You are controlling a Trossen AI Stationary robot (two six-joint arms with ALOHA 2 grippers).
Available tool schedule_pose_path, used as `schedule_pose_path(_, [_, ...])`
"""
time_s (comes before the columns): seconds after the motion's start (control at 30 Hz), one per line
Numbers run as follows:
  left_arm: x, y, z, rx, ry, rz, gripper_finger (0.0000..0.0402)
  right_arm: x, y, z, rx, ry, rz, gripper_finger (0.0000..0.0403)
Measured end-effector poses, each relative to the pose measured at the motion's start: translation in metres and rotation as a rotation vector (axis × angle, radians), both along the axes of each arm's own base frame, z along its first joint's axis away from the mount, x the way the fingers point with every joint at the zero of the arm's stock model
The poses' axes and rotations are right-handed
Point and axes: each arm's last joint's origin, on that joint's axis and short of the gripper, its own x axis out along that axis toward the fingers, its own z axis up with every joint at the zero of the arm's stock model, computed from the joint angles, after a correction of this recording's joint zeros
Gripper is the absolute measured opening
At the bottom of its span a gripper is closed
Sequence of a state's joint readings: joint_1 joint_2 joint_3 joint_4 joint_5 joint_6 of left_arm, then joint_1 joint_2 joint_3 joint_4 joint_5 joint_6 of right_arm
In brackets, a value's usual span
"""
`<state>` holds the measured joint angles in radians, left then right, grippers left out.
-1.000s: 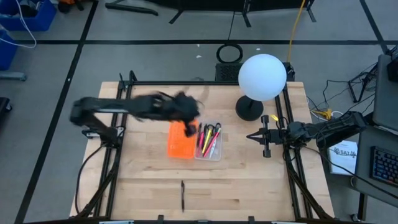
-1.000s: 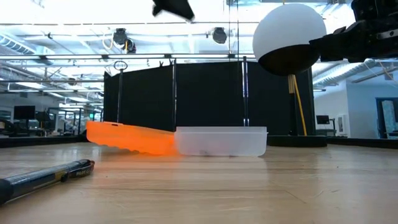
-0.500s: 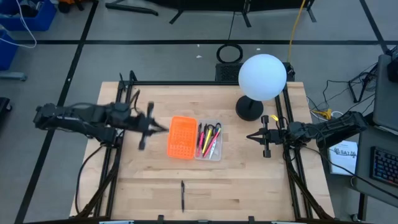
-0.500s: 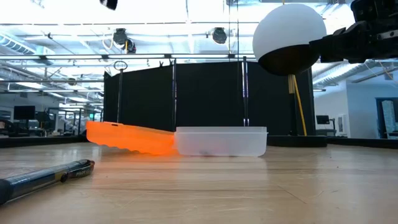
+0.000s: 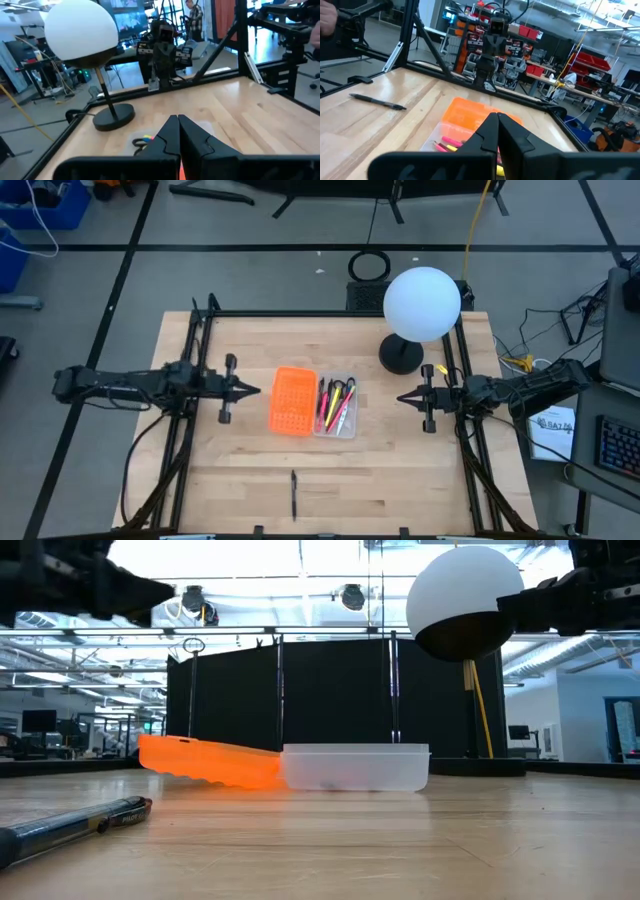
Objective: Pick & place school supplies into a supply box
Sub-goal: Put the black pen into the orange box
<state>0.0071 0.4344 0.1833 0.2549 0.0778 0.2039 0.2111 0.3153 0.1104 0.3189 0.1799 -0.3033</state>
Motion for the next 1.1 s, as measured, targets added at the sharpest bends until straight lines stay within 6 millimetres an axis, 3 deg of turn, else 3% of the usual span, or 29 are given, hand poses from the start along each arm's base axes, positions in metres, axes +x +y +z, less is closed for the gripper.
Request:
schedule_pose_path(0.23, [-0.022,0.001,-0.011,-0.033,-0.036,0.023,0.0001,0.000,0.000,-0.001,-0.005,0.010,-0.005,0.0000])
schedule_pose_path(0.57, [-0.022,0.001,-0.029,-0.039,-0.004,0.034,0.0007,0.000,-0.001,0.002,0.018,-0.023,-0.029,0.0000])
schedule_pose_path(0.7, [-0.022,0.001,-0.029,-0.019,-0.006,0.043,0.0008,0.003,-0.003,0.004,0.122,-0.042,-0.105,0.0000])
schedule_pose_path(0.8, [-0.022,0.002,-0.031,-0.038,0.011,0.075,0.0009,0.008,0.001,0.006,0.213,-0.069,-0.053,0.0000])
schedule_pose_path(0.97, [-0.023,0.003,-0.040,-0.059,0.110,0.120,0.0009,0.029,0.016,0.008,0.308,0.018,-0.002,0.0000])
schedule_pose_path(1.1, [-0.023,0.005,-0.041,-0.096,0.117,0.198,0.0010,0.067,0.041,0.033,0.236,0.082,-0.064,0.0000])
